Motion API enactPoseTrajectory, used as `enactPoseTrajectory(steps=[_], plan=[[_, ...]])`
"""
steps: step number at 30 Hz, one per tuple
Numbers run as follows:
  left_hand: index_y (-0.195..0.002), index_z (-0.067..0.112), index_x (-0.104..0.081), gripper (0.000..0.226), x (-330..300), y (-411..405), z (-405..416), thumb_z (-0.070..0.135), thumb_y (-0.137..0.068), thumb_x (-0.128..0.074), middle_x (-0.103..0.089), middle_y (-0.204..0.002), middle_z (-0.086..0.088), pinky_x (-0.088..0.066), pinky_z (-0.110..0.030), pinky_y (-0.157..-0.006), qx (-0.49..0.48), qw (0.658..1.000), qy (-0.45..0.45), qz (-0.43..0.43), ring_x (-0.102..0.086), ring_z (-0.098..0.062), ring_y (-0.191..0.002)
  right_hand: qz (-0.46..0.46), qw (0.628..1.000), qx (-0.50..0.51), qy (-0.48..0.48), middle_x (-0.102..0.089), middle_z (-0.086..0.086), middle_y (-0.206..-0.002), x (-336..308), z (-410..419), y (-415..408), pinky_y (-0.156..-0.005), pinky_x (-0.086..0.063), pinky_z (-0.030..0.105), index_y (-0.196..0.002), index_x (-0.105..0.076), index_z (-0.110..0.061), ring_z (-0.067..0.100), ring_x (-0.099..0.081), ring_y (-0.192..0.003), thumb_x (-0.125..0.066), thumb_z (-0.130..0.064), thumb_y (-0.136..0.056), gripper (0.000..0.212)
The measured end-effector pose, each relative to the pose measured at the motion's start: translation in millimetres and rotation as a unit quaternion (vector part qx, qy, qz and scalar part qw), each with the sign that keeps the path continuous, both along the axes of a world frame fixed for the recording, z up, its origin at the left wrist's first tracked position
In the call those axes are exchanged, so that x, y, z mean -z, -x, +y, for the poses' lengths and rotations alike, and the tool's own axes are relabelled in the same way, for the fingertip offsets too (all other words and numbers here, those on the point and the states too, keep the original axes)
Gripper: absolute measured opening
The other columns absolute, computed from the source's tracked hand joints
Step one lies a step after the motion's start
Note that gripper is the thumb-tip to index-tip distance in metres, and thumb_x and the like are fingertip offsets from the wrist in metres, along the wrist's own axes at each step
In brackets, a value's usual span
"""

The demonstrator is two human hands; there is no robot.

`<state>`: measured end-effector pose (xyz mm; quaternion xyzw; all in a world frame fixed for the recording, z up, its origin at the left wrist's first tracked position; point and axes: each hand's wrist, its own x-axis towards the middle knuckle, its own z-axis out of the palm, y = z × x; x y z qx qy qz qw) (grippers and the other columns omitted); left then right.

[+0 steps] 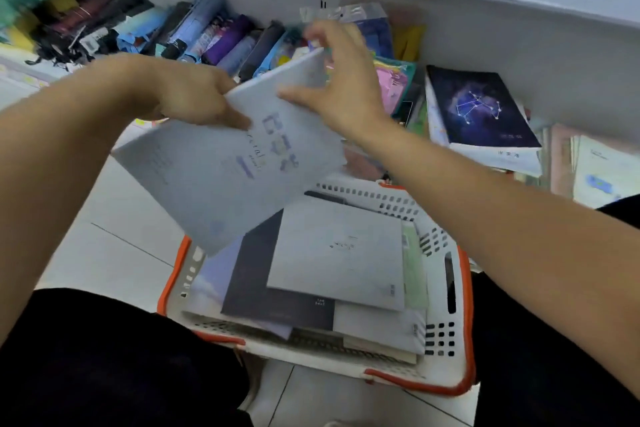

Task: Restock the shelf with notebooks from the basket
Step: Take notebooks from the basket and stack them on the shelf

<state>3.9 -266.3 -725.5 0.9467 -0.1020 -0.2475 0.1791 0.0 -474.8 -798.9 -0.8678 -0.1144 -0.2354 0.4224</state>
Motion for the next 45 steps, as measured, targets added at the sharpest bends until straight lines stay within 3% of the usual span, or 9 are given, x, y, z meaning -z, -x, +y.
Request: enactPoseTrajectory(steps=[4,8,16,20,24,27,32,39,45], plan=[[-0.096,0.018,-0.07,0.01,-5,-1,25,0.026,-0.092,-0.066,-0.077,-0.082,-0.003,-0.059,-0.039,-0.068,-0.054,0.998,0.017,-0.003,-0.074,-0.024,-0.07,0.319,0.946,-0.008,0.052,-0.051,0.004,-0.124,98,-16,22,-0.088,-0.048,0.033,-0.138,-0.042,-0.014,0.02,-0.053,-0.108,-0.093,-0.042,-0.062,0.096],[-0.105,0.013,-0.068,0.017,-2,-3,39,0.025,-0.092,-0.066,-0.075,-0.092,-0.008,-0.059,-0.043,-0.072,-0.083,0.995,0.046,-0.009,-0.074,-0.028,-0.074,0.45,0.808,-0.114,0.364,-0.031,0.007,-0.158,163,-35,56,-0.114,-0.035,0.036,-0.154,-0.022,-0.012,0.026,-0.036,-0.141,-0.091,-0.064,-0.047,0.138],[-0.098,0.02,-0.067,0.008,2,-9,38,0.026,-0.093,-0.065,-0.077,-0.079,-0.002,-0.059,-0.035,-0.054,-0.108,0.993,0.041,0.021,-0.075,-0.024,-0.066,0.486,0.804,-0.052,0.338,-0.066,0.006,-0.121,145,-52,50,-0.091,-0.053,0.037,-0.123,-0.063,-0.011,0.026,-0.062,-0.108,-0.093,-0.048,-0.06,0.078],[-0.115,0.014,-0.064,0.027,4,-14,36,0.027,-0.091,-0.065,-0.072,-0.097,-0.007,-0.06,-0.043,-0.07,-0.134,0.99,0.036,-0.018,-0.072,-0.029,-0.079,0.515,0.807,-0.092,0.273,-0.059,0.003,-0.134,73,-49,18,-0.097,-0.052,0.04,-0.141,-0.051,-0.01,0.025,-0.059,-0.114,-0.084,-0.035,-0.078,0.075],[-0.115,0.01,-0.054,0.029,-6,-13,19,0.025,-0.091,-0.06,-0.063,-0.092,-0.007,-0.052,-0.029,-0.053,-0.17,0.982,0.037,-0.076,-0.065,-0.026,-0.075,0.488,0.859,-0.015,0.154,-0.068,0.014,-0.081,-24,-46,1,-0.049,-0.053,0.03,-0.108,-0.059,0.002,0.024,-0.065,-0.049,-0.071,-0.026,-0.087,0.037],[-0.114,0.017,-0.05,0.025,-14,-4,-7,0.021,-0.092,-0.06,-0.059,-0.086,-0.005,-0.048,-0.023,-0.043,-0.203,0.969,0.121,-0.077,-0.062,-0.024,-0.07,0.413,0.908,0.001,0.065,-0.068,0.019,-0.067,-80,-30,1,-0.042,-0.057,0.036,-0.109,-0.052,0.003,0.028,-0.067,-0.044,-0.061,-0.019,-0.089,0.03],[-0.108,0.009,-0.068,0.023,-29,22,-57,0.018,-0.087,-0.068,-0.072,-0.099,-0.017,-0.059,-0.042,-0.072,-0.191,0.93,0.306,-0.066,-0.069,-0.029,-0.084,0.356,0.931,-0.053,-0.068,-0.062,0.009,-0.047,-125,3,6,-0.042,-0.055,0.036,-0.102,-0.054,-0.005,0.044,-0.069,-0.052,-0.056,-0.026,-0.082,0.029],[-0.056,0.02,-0.063,0.05,-34,39,-81,0.046,-0.097,-0.049,-0.066,-0.056,0.004,-0.047,-0.021,-0.058,-0.265,0.853,0.438,-0.105,-0.058,-0.005,-0.051,0.315,0.928,-0.073,-0.185,-0.048,0.012,-0.039,-135,21,9,-0.042,-0.05,0.028,-0.073,-0.066,0.003,0.023,-0.048,-0.031,-0.058,-0.024,-0.082,0.029],[-0.079,0.013,-0.063,0.046,-42,48,-76,0.057,-0.088,-0.051,-0.061,-0.084,-0.008,-0.043,-0.055,-0.102,-0.21,0.805,0.553,-0.038,-0.059,-0.026,-0.086,0.33,0.898,-0.138,-0.258,-0.054,0.01,-0.046,-143,21,11,-0.042,-0.05,0.025,-0.083,-0.06,-0.001,0.024,-0.058,-0.038,-0.065,-0.04,-0.092,0.04]])
